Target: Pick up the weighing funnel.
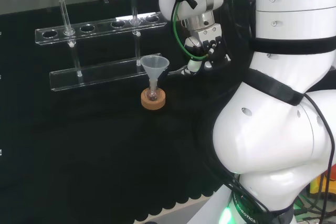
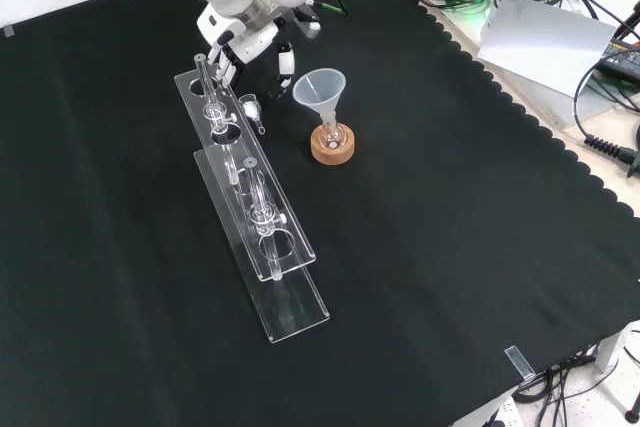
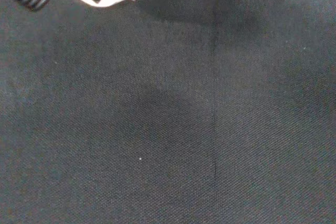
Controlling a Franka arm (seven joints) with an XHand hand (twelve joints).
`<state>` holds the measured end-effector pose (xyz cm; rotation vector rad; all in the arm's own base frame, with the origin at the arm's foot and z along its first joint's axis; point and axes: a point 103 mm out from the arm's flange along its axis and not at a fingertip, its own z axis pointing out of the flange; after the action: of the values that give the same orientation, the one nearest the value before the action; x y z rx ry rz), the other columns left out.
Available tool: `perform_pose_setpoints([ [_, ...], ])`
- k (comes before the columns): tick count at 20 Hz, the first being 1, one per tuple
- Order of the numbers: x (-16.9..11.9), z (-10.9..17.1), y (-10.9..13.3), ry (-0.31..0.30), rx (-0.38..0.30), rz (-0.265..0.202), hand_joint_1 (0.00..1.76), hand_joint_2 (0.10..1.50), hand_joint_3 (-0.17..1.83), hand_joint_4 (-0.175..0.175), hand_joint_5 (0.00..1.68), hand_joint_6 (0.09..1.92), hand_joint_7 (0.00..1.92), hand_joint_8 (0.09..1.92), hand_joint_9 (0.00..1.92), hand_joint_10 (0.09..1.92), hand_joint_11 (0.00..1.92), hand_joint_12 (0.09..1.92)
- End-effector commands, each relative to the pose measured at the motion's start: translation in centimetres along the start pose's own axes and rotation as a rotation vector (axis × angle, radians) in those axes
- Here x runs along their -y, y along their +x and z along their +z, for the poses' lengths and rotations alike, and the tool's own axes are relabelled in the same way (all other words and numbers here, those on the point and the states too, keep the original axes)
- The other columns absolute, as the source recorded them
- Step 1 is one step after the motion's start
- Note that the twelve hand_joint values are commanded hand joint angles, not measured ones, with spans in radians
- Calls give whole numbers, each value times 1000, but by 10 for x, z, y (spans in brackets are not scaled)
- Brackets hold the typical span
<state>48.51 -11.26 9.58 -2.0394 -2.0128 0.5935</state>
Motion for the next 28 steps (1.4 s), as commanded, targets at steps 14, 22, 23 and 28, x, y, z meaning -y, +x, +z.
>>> perform_pose_setpoints([
  [14,-7,16,-4,-49,-21,1,902,610,746,-50,535,484,492,719,774,549,438,1312],
  [22,-15,18,-2,-49,-10,-10,914,614,746,-51,530,517,491,720,770,550,437,1313],
  [23,-15,20,-1,-49,-10,-12,915,614,746,-51,530,519,490,720,770,550,437,1313],
  [28,-18,22,-2,-60,-8,-14,917,616,746,-51,529,530,489,721,766,550,437,1313],
])
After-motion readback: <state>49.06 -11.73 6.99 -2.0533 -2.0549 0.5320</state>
